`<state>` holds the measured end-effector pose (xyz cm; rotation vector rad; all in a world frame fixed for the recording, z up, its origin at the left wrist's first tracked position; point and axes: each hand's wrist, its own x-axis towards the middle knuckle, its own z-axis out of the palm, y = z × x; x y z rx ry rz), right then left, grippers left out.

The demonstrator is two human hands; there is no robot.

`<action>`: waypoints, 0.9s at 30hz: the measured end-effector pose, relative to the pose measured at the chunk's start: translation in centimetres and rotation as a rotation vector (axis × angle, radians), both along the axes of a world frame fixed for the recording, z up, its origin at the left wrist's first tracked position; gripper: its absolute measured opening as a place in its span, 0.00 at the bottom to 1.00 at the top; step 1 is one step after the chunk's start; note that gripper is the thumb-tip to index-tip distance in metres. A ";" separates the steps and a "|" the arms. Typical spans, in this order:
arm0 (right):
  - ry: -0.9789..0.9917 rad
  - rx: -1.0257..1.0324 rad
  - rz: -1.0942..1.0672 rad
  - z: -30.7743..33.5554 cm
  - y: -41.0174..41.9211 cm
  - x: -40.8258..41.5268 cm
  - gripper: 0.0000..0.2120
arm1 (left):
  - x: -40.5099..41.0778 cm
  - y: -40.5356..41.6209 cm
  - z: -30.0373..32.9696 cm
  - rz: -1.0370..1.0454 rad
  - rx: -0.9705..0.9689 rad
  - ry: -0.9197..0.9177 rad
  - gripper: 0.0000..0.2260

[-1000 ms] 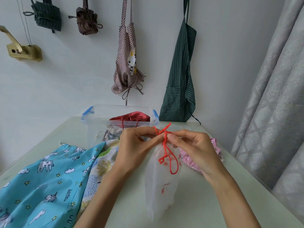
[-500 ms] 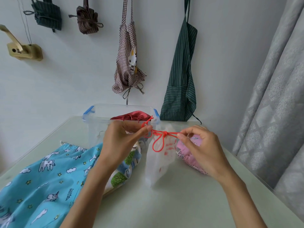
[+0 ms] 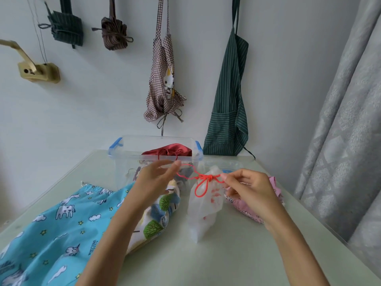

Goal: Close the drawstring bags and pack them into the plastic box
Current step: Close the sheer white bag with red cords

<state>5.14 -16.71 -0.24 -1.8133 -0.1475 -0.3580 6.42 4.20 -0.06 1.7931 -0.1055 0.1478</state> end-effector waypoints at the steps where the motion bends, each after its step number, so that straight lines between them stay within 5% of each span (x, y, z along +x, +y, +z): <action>1: 0.016 0.065 0.016 -0.1 0.5 0.0 0.07 | -0.4 -0.1 0.2 -0.018 0.081 -0.064 0.26; 4: 0.016 0.106 0.093 -0.1 1.9 -0.3 0.06 | -1.2 -0.9 0.7 -0.207 0.458 -0.134 0.34; 8: 0.026 0.087 0.093 -0.1 1.8 0.2 0.07 | 0.4 -2.2 1.3 -0.138 0.753 -0.274 0.20; 11: 0.168 0.111 0.035 -1.4 0.0 1.8 0.20 | 1.7 -2.0 2.5 -0.116 0.660 -0.292 0.14; 14: 0.338 0.252 0.312 -2.5 -0.7 3.2 0.38 | 2.3 -0.8 5.7 -0.197 0.287 -0.263 0.14; 17: 0.324 0.276 0.383 -0.8 -0.2 5.3 0.34 | 3.6 0.7 9.4 -0.248 -0.014 -0.260 0.14; 21: 0.236 0.383 0.401 3.7 2.2 9.5 0.28 | 7.1 2.9 12.0 -0.162 -0.186 -0.291 0.13; 24: 0.053 0.376 0.165 6.7 4.5 12.8 0.15 | 10.0 4.6 11.9 -0.055 -0.273 -0.321 0.14; 27: -0.190 0.143 -0.113 7.4 6.1 15.7 0.08 | 12.8 6.8 9.4 0.051 -0.191 -0.305 0.13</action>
